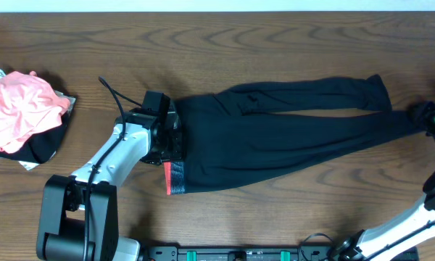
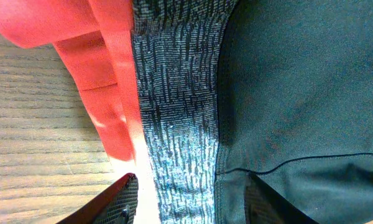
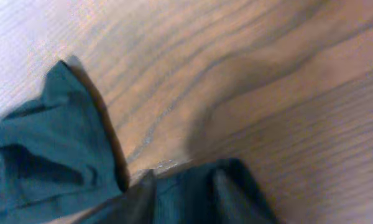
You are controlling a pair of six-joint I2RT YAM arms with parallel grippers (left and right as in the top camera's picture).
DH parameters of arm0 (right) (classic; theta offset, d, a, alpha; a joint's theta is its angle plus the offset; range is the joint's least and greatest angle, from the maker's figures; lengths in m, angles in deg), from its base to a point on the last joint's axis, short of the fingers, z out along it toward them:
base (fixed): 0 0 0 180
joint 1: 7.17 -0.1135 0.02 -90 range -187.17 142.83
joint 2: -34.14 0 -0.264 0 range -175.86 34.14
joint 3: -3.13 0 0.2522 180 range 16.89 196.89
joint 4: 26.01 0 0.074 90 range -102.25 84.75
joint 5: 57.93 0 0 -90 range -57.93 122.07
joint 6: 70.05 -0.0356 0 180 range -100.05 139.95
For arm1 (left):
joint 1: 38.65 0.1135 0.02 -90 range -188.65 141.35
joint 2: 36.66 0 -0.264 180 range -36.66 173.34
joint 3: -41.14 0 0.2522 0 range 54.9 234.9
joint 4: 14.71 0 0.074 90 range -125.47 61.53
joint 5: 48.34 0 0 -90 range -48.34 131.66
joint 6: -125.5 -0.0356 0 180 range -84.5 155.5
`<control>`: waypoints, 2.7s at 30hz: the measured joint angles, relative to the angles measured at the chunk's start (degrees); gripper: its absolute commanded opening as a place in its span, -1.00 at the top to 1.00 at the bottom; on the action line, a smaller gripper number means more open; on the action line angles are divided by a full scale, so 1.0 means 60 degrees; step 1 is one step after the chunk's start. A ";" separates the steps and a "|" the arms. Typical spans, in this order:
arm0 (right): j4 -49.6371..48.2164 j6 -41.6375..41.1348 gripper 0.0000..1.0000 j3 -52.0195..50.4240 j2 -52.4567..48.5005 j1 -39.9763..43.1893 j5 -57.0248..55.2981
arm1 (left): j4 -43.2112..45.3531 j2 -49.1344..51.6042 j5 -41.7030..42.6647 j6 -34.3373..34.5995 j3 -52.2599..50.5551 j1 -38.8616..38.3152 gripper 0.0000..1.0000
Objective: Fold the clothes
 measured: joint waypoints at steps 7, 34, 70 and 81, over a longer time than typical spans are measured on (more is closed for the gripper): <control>0.0025 -0.0073 -0.02 0.0000 -0.0095 0.0204 -0.0124 | -0.0007 0.0000 0.0000 0.0000 0.0000 0.0000 -0.10; 0.1173 0.1311 0.36 0.0000 0.0109 0.1548 0.0244 | 0.0033 0.0000 0.0000 0.0000 0.0000 0.0000 -0.11; 0.4892 -0.0426 0.78 0.0433 0.0087 0.3198 -0.0484 | 0.0244 0.0000 0.0000 0.0000 0.0000 0.0000 -0.11; 0.5220 -0.0841 0.52 0.0437 0.0179 0.3366 -0.0488 | 0.0353 0.0000 0.0000 0.0000 0.0000 0.0000 -0.10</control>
